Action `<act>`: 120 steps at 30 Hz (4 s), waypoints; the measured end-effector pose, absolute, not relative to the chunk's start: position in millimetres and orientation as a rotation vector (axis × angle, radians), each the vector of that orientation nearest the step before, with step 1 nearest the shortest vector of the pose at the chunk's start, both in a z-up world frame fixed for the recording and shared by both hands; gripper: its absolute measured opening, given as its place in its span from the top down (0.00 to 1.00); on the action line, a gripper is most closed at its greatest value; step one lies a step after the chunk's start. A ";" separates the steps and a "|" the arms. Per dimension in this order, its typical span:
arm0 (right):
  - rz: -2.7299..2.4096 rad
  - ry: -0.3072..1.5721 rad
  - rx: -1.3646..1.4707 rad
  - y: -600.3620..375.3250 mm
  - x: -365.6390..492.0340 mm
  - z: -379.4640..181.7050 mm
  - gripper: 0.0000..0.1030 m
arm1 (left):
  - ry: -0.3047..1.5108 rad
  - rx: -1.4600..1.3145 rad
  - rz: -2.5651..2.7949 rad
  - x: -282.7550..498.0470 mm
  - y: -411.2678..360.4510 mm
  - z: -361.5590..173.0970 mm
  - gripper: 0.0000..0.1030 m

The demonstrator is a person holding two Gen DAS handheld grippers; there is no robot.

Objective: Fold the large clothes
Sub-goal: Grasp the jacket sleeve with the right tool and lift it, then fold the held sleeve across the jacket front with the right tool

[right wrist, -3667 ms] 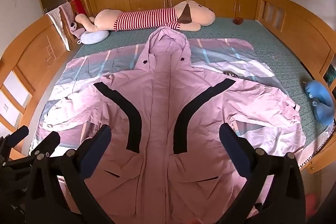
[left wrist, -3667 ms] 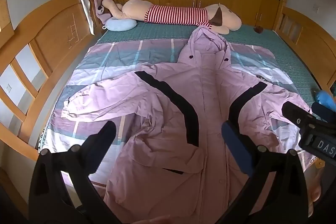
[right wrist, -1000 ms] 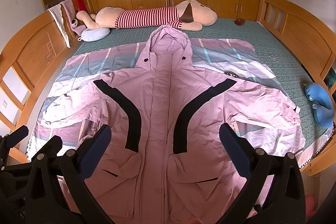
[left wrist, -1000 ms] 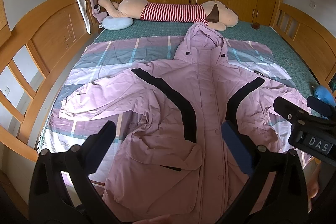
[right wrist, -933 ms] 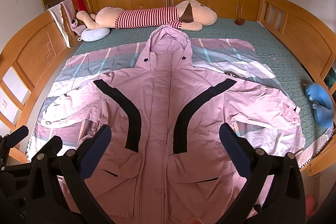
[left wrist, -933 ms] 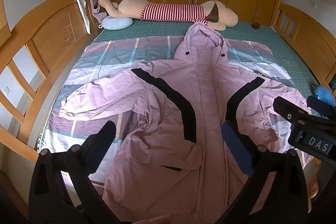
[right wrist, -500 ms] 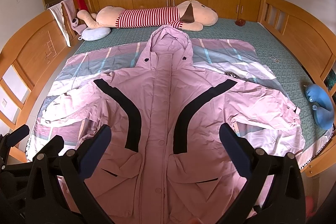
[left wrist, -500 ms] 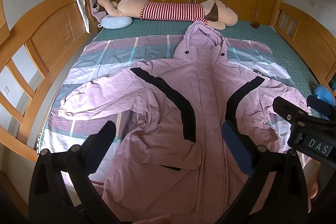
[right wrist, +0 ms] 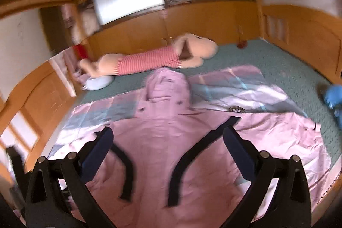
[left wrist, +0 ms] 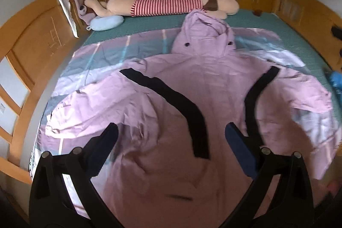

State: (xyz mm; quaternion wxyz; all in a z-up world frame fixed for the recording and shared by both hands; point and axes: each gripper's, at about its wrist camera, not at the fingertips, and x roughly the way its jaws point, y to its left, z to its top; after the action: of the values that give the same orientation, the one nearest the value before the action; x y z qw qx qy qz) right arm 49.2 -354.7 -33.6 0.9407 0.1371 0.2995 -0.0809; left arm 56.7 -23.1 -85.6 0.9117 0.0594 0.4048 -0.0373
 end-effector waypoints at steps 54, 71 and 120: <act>0.134 1.165 -0.018 -130.7 201.6 -202.7 0.35 | 1.079 -0.098 0.031 134.0 44.6 -164.4 0.02; 0.113 0.823 -0.087 -106.8 145.5 -96.0 0.04 | 0.996 -0.123 0.103 145.1 71.7 -166.4 0.02; 0.118 0.681 0.457 -259.7 154.3 -148.9 0.08 | 1.026 -0.300 -0.021 189.1 104.4 -184.0 0.02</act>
State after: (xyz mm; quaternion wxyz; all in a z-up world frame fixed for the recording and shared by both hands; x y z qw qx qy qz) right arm 154.3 -259.7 -148.9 0.9154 0.2218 0.3310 0.0572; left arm 189.1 104.4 -184.0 0.8606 -0.1428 0.4888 -0.0102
